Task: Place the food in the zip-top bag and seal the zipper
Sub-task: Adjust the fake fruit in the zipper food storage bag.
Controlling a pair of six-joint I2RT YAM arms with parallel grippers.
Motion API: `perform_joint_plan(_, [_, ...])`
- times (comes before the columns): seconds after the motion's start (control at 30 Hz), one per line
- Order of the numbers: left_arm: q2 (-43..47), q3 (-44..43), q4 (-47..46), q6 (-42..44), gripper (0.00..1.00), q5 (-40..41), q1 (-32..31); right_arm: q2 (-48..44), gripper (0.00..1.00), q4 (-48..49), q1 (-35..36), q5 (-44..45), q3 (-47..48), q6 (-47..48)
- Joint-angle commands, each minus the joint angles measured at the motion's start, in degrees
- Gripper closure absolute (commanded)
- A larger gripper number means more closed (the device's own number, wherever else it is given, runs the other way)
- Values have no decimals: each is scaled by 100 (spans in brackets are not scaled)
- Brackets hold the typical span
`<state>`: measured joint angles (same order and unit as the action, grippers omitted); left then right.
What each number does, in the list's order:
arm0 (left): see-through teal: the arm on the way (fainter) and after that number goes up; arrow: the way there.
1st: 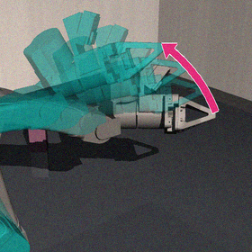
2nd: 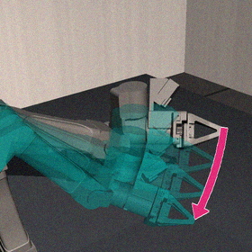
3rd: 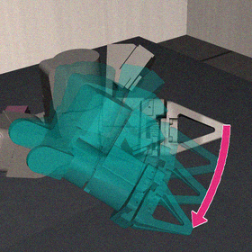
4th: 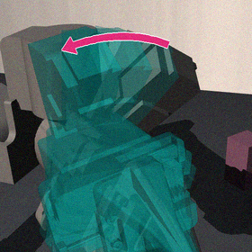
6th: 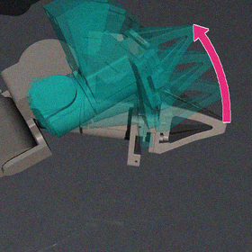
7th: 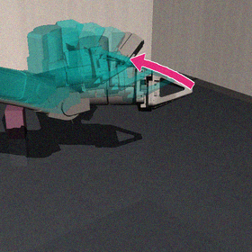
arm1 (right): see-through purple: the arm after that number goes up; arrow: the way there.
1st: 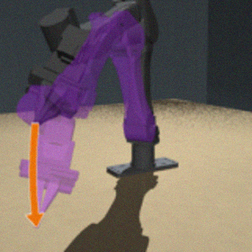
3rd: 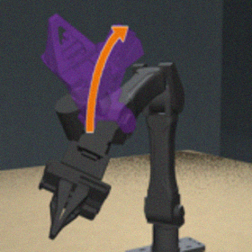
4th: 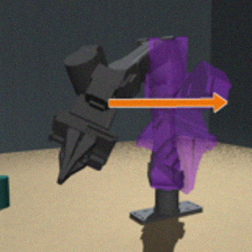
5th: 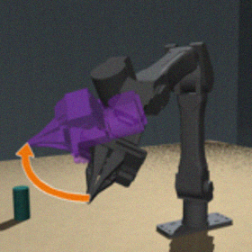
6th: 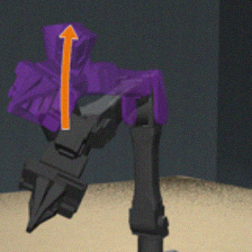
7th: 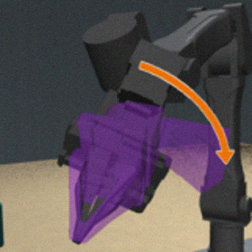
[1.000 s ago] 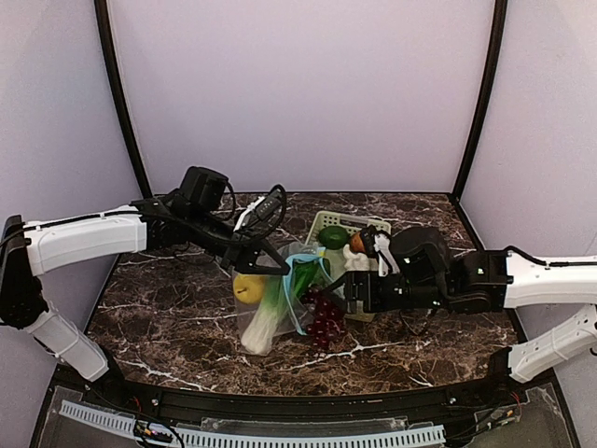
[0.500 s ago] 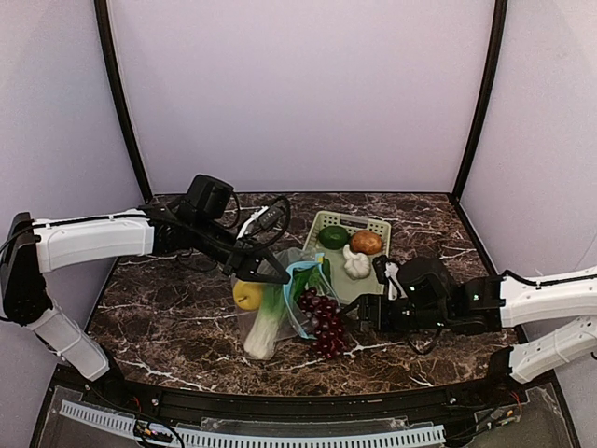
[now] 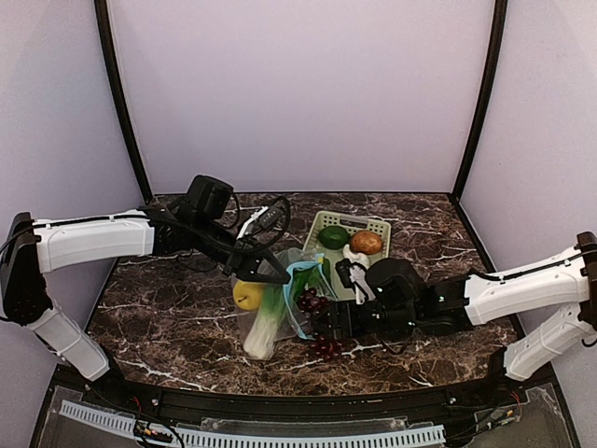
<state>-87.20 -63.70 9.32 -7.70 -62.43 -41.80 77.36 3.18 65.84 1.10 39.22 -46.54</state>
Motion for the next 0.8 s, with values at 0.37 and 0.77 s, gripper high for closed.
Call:
perform_joint_plan(0.37, [234,-84,461,426,99,442,-12,-840,100,-747,257,215,353,-165])
perform_joint_plan(0.77, [773,-226,1118,-41,36,3441,-204,-978,100,-1457,275,690,917,-691])
